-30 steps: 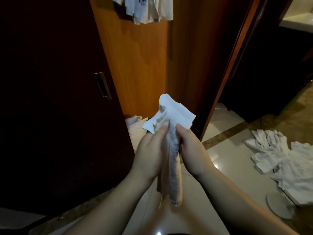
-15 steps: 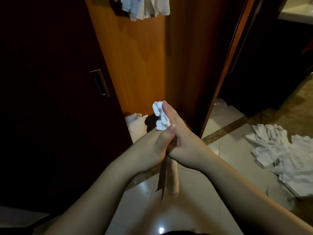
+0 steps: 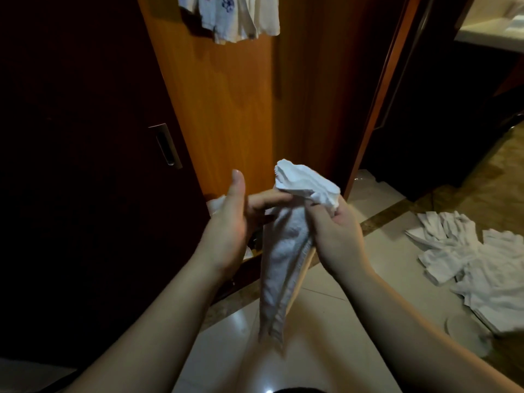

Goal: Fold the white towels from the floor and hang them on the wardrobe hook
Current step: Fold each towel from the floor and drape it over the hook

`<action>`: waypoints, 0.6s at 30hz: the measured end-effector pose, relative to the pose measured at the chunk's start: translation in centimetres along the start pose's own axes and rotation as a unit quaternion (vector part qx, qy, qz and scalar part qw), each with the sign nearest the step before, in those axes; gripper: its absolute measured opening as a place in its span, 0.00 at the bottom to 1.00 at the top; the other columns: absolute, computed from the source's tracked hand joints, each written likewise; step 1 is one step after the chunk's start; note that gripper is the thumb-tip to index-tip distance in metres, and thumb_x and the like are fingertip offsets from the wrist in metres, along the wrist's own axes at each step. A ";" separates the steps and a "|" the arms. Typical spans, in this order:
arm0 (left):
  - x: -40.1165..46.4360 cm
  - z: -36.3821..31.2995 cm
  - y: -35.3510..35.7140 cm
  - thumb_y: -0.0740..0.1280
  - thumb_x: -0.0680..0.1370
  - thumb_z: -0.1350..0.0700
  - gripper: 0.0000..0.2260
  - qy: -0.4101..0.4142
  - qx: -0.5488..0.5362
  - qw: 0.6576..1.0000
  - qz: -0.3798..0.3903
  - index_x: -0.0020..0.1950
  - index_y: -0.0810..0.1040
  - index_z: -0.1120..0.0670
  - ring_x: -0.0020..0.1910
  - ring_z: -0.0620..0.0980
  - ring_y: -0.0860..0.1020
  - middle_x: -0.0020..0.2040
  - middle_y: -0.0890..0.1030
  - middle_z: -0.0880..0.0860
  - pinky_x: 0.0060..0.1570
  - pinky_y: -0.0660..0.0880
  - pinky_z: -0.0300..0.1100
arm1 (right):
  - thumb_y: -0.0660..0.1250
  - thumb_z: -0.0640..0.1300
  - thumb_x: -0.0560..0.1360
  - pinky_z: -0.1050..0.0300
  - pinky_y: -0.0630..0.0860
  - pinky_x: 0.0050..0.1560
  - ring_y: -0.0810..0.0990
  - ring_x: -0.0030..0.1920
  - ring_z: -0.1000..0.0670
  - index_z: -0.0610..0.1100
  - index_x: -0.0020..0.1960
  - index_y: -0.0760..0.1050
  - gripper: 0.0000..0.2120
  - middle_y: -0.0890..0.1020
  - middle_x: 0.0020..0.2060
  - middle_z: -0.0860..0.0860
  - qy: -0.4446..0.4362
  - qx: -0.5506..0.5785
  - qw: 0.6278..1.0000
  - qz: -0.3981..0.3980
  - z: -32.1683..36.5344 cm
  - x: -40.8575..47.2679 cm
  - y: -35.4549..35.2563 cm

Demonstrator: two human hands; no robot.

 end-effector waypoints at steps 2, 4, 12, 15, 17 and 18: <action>0.5 -0.4 -0.2 0.58 0.77 0.40 0.25 -0.006 -0.064 0.997 -0.037 0.53 0.81 0.61 0.49 0.53 0.84 0.51 0.85 0.58 0.49 0.80 0.41 | 0.64 0.63 0.70 0.66 0.77 0.46 0.84 0.49 0.61 0.68 0.53 0.80 0.13 0.86 0.48 0.62 0.001 -0.062 0.998 -0.030 -0.3 0.4 -0.4; 1.0 -1.0 -0.3 0.66 0.73 0.47 0.16 -0.042 -0.138 0.988 -0.059 0.51 0.78 0.58 0.38 0.51 0.82 0.43 0.83 0.57 0.40 0.77 0.40 | 0.65 0.62 0.70 0.69 0.76 0.44 0.84 0.48 0.62 0.72 0.51 0.79 0.10 0.85 0.47 0.64 -0.011 -0.088 0.996 -0.022 -0.4 1.0 -0.7; 3.2 -3.3 -0.9 0.72 0.70 0.48 0.08 -0.209 -0.073 0.973 0.060 0.39 0.84 0.53 0.29 0.44 0.71 0.36 0.76 0.50 0.26 0.66 0.33 | 0.66 0.52 0.74 0.78 0.72 0.44 0.81 0.47 0.68 0.76 0.52 0.77 0.17 0.83 0.46 0.72 -0.030 -0.072 0.996 0.033 1.9 1.6 -2.7; 4.1 -3.8 -1.3 0.71 0.72 0.48 0.11 -0.284 -0.074 0.950 0.103 0.38 0.85 0.55 0.28 0.43 0.69 0.36 0.74 0.50 0.22 0.62 0.32 | 0.64 0.47 0.72 0.78 0.70 0.48 0.80 0.50 0.70 0.74 0.55 0.77 0.22 0.81 0.48 0.75 -0.054 -0.106 0.990 0.071 2.4 2.0 -3.6; 4.5 -3.9 -1.5 0.70 0.73 0.48 0.10 -0.305 -0.055 0.943 0.125 0.41 0.83 0.55 0.28 0.43 0.69 0.36 0.73 0.50 0.21 0.61 0.31 | 0.64 0.44 0.72 0.79 0.69 0.50 0.79 0.51 0.71 0.69 0.55 0.78 0.21 0.80 0.49 0.77 -0.068 -0.118 0.986 0.092 2.6 2.2 -4.1; 4.7 -4.0 -1.5 0.70 0.73 0.49 0.09 -0.309 -0.044 0.940 0.134 0.43 0.81 0.55 0.29 0.43 0.69 0.36 0.73 0.49 0.21 0.62 0.31 | 0.65 0.43 0.72 0.79 0.68 0.50 0.79 0.51 0.72 0.68 0.55 0.76 0.21 0.80 0.49 0.77 -0.074 -0.122 0.985 0.096 2.7 2.3 -4.3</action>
Point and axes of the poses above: each hand's wrist, its own x-axis towards the middle knuckle, its own y-axis out of the palm, z = x × y, the point moved 1 cm from there along x, towards the middle knuckle
